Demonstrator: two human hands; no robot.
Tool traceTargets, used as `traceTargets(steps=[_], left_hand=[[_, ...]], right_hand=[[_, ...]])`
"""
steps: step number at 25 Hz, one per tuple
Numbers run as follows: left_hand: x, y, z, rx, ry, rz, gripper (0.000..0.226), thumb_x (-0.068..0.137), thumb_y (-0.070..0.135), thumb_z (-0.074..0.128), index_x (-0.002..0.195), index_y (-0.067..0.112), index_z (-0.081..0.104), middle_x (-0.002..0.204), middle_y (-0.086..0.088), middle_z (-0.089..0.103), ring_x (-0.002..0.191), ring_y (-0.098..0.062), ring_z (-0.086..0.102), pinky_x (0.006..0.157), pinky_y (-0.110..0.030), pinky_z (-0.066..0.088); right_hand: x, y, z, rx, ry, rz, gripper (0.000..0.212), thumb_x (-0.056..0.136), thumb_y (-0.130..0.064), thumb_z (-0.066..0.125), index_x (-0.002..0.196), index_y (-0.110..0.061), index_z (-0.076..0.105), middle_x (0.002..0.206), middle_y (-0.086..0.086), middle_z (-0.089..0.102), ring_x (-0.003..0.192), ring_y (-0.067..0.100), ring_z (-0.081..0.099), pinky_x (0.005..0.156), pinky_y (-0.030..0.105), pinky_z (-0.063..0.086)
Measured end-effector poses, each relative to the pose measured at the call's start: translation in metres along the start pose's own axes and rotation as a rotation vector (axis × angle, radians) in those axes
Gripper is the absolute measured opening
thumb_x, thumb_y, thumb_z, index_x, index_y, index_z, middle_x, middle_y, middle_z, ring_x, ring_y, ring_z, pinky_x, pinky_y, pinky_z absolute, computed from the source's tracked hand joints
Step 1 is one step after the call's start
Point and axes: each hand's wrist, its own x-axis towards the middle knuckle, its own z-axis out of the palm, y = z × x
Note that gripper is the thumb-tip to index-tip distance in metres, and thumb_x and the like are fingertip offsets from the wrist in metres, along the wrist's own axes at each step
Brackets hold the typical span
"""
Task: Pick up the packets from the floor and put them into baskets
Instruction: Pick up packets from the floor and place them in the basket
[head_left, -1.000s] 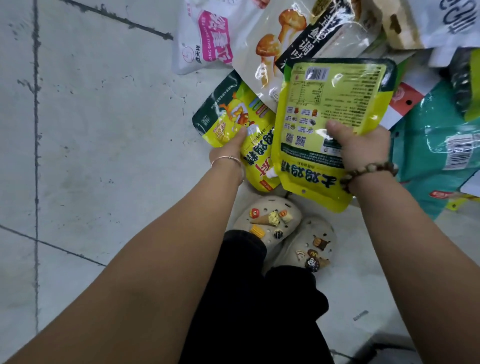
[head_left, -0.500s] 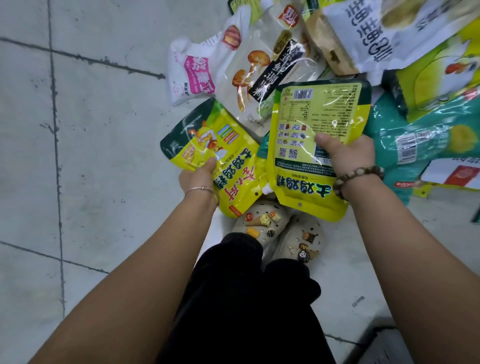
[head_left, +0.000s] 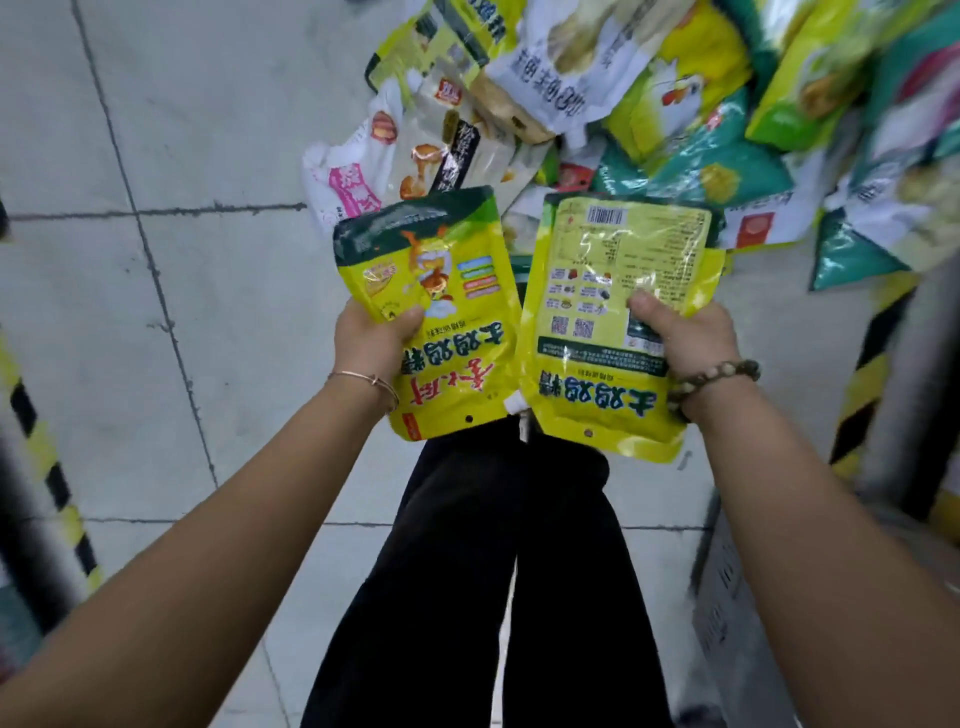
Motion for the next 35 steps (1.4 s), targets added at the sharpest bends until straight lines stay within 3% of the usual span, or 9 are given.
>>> traceTargets(steps=[2, 7, 10, 15, 19, 22, 26, 30, 35], left_hand=[[-0.026, 0.023, 0.005, 0.079, -0.079, 0.057, 0.034, 0.083, 0.002, 0.065, 0.116, 0.006, 0.056, 0.108, -0.01, 0.064, 0.094, -0.026, 0.063, 0.082, -0.037, 0.05], [-0.09, 0.061, 0.037, 0.288, -0.302, 0.194, 0.034, 0.084, -0.001, 0.062, 0.116, 0.008, 0.054, 0.104, -0.006, 0.063, 0.09, -0.02, 0.063, 0.077, -0.028, 0.052], [-0.131, 0.063, 0.064, 0.397, -0.464, 0.27, 0.031, 0.084, -0.004, 0.06, 0.11, 0.012, 0.054, 0.098, -0.002, 0.062, 0.081, -0.012, 0.062, 0.066, -0.015, 0.051], [-0.203, 0.042, 0.117, 0.531, -0.64, 0.307, 0.027, 0.083, -0.004, 0.062, 0.107, 0.009, 0.055, 0.087, 0.003, 0.066, 0.069, -0.005, 0.065, 0.059, -0.016, 0.052], [-0.26, 0.013, 0.167, 0.627, -0.753, 0.415, 0.025, 0.083, -0.008, 0.06, 0.102, 0.007, 0.056, 0.082, 0.004, 0.064, 0.06, 0.004, 0.062, 0.057, -0.011, 0.048], [-0.3, -0.012, 0.208, 0.701, -0.83, 0.467, 0.025, 0.083, -0.009, 0.059, 0.105, 0.0, 0.057, 0.081, 0.003, 0.064, 0.06, 0.004, 0.062, 0.059, -0.012, 0.048], [-0.349, -0.053, 0.255, 0.804, -0.894, 0.526, 0.022, 0.082, -0.009, 0.061, 0.098, 0.006, 0.055, 0.076, 0.005, 0.062, 0.053, 0.007, 0.059, 0.053, -0.01, 0.045], [-0.391, -0.097, 0.292, 0.942, -0.951, 0.66, 0.022, 0.083, -0.002, 0.063, 0.095, 0.015, 0.056, 0.077, 0.008, 0.063, 0.06, 0.001, 0.06, 0.057, -0.016, 0.046], [-0.423, -0.145, 0.335, 1.114, -0.939, 0.858, 0.032, 0.081, 0.008, 0.064, 0.113, 0.011, 0.058, 0.105, -0.006, 0.066, 0.101, -0.031, 0.061, 0.089, -0.041, 0.048]], right_hand=[[-0.03, 0.002, -0.027, 0.046, 0.017, 0.021, 0.037, 0.078, -0.027, 0.074, 0.105, -0.005, 0.061, 0.107, 0.009, 0.065, 0.099, 0.025, 0.062, 0.089, 0.037, 0.05], [-0.093, 0.025, -0.104, 0.185, 0.139, 0.021, 0.017, 0.077, -0.026, 0.074, 0.088, -0.018, 0.063, 0.086, -0.009, 0.066, 0.074, 0.0, 0.064, 0.067, 0.017, 0.049], [-0.122, 0.051, -0.152, 0.256, 0.209, 0.006, 0.019, 0.078, -0.022, 0.073, 0.095, -0.021, 0.065, 0.095, -0.009, 0.068, 0.086, 0.006, 0.065, 0.081, 0.026, 0.051], [-0.161, 0.12, -0.228, 0.484, 0.411, 0.081, 0.034, 0.071, -0.03, 0.079, 0.098, -0.015, 0.063, 0.108, 0.003, 0.067, 0.103, 0.021, 0.063, 0.098, 0.044, 0.046], [-0.19, 0.189, -0.275, 0.635, 0.535, 0.121, 0.06, 0.067, -0.033, 0.08, 0.115, -0.003, 0.059, 0.111, 0.001, 0.066, 0.104, 0.017, 0.063, 0.1, 0.042, 0.045], [-0.214, 0.242, -0.303, 0.76, 0.643, 0.202, 0.091, 0.064, -0.035, 0.081, 0.135, 0.005, 0.04, 0.127, 0.001, 0.055, 0.116, 0.016, 0.053, 0.106, 0.038, 0.036], [-0.243, 0.313, -0.332, 0.905, 0.73, 0.252, 0.063, 0.068, -0.027, 0.081, 0.12, -0.002, 0.055, 0.111, -0.007, 0.065, 0.107, 0.016, 0.059, 0.098, 0.033, 0.044], [-0.263, 0.364, -0.347, 1.012, 0.893, 0.242, 0.02, 0.075, -0.011, 0.074, 0.086, -0.013, 0.057, 0.063, -0.026, 0.065, 0.065, -0.011, 0.063, 0.059, 0.006, 0.049], [-0.27, 0.419, -0.351, 1.051, 1.036, 0.345, 0.011, 0.077, -0.012, 0.073, 0.08, -0.018, 0.064, 0.078, -0.016, 0.065, 0.065, -0.012, 0.062, 0.06, 0.005, 0.046]])
